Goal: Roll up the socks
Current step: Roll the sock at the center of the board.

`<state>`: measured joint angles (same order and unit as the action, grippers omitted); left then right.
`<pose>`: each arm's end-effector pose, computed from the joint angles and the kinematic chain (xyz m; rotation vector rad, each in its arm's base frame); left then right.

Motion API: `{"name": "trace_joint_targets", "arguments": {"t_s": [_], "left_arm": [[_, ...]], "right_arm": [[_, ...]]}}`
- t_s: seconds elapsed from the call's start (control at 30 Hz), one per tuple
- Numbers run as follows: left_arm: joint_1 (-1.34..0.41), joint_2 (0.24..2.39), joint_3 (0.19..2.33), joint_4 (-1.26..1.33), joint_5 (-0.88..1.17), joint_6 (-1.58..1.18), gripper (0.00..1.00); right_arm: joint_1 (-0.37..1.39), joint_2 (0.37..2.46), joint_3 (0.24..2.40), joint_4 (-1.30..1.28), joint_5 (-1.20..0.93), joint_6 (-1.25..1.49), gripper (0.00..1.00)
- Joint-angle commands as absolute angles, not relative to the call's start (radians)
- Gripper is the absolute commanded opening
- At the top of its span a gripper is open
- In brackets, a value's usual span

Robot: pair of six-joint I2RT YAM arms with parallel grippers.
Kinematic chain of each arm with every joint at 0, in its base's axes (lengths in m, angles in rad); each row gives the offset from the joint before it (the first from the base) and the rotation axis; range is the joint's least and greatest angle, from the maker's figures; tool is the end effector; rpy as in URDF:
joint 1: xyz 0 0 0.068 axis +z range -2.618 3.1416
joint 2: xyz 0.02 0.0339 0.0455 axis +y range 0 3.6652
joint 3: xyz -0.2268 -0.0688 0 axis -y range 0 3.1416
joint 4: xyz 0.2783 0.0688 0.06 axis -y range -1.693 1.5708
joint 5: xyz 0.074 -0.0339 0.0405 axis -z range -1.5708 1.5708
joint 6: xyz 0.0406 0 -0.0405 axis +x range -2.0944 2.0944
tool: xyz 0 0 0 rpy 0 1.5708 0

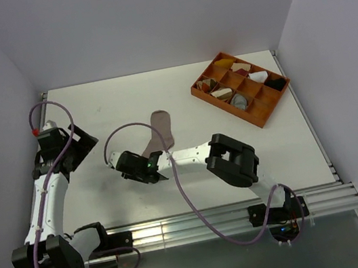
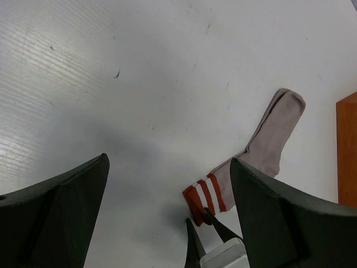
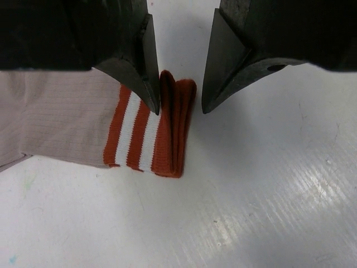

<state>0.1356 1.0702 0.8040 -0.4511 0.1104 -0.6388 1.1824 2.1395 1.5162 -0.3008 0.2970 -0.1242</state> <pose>0.2796 0.0336 0.2220 -0.8194 2.1633 -0.3855 0.1894 0.4315 0.1008 -1.3850 2.0105 0.0975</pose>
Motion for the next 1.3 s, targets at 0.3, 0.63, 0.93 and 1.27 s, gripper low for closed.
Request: {"name": "trace_joint_targets", "arguments": {"t_s": [0.3, 0.63, 0.93, 1.27], "left_arm": [[0.146, 1.066, 0.802, -0.407, 0.146, -0.618, 0.95], [0.146, 1.077, 0.798, -0.402, 0.158, -0.618, 0.94], [0.146, 1.092, 0.781, -0.39, 0.205, -0.623, 0.94], [0.114, 1.077, 0.75, -0.387, 0.258, -0.65, 0.93]], "right_arm": [[1.192, 2.217, 1.601, -0.393, 0.354, -0.103, 0.29], [1.189, 2.212, 1.617, -0.397, 0.313, -0.095, 0.0], [1.092, 2.158, 1.577, -0.362, 0.111, -0.017, 0.0], [0.902, 2.151, 1.548, -0.301, -0.354, 0.159, 0.0]]}}
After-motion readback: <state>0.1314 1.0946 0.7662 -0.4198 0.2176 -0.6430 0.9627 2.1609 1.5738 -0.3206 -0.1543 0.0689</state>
